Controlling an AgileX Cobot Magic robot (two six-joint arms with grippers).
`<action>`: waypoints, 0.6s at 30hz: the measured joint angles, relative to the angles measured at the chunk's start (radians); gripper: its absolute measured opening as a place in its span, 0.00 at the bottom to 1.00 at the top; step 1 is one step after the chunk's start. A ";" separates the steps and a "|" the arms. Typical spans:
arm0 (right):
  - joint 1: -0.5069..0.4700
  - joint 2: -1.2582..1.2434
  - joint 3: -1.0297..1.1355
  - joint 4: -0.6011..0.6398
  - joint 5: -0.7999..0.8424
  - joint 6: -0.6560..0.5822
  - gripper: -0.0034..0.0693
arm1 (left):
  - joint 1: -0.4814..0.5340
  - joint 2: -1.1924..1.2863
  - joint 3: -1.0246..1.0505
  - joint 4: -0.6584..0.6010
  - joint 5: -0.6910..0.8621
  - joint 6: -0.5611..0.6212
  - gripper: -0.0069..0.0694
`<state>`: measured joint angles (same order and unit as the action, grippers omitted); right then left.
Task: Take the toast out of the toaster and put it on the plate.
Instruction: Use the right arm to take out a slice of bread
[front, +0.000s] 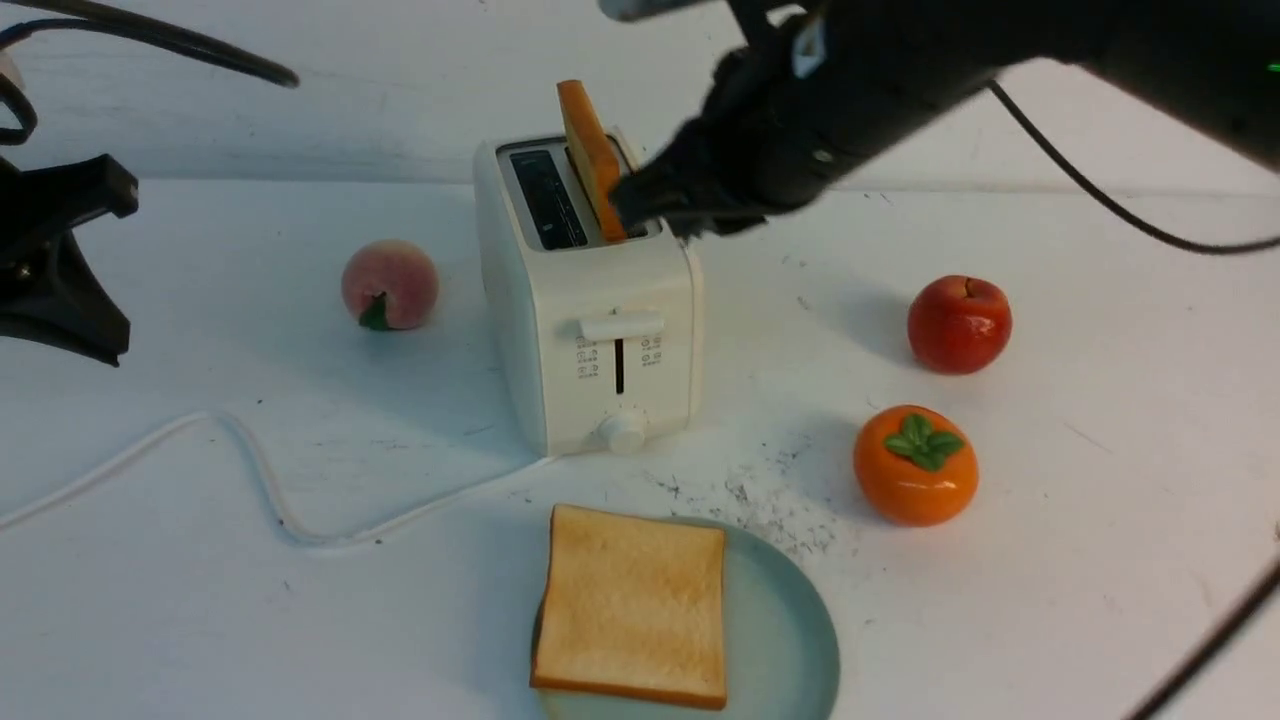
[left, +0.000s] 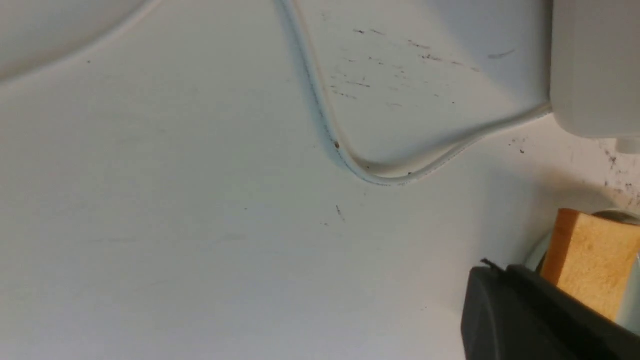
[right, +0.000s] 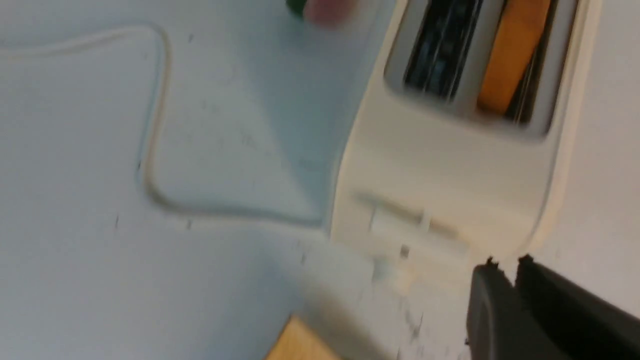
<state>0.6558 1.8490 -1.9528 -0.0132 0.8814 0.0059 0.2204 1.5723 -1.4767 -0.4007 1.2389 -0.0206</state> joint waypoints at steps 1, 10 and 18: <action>0.000 0.008 0.000 -0.002 0.000 0.001 0.20 | 0.000 0.000 0.001 0.000 0.000 0.000 0.07; 0.007 0.240 -0.221 -0.088 -0.194 0.063 0.67 | 0.002 0.000 0.001 -0.016 -0.001 0.004 0.07; -0.023 0.364 -0.222 -0.326 -0.340 0.360 0.70 | 0.003 0.000 0.002 -0.040 -0.001 0.004 0.07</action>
<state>0.6323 2.2133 -2.1750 -0.3395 0.5410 0.3662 0.2235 1.5723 -1.4748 -0.4408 1.2379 -0.0168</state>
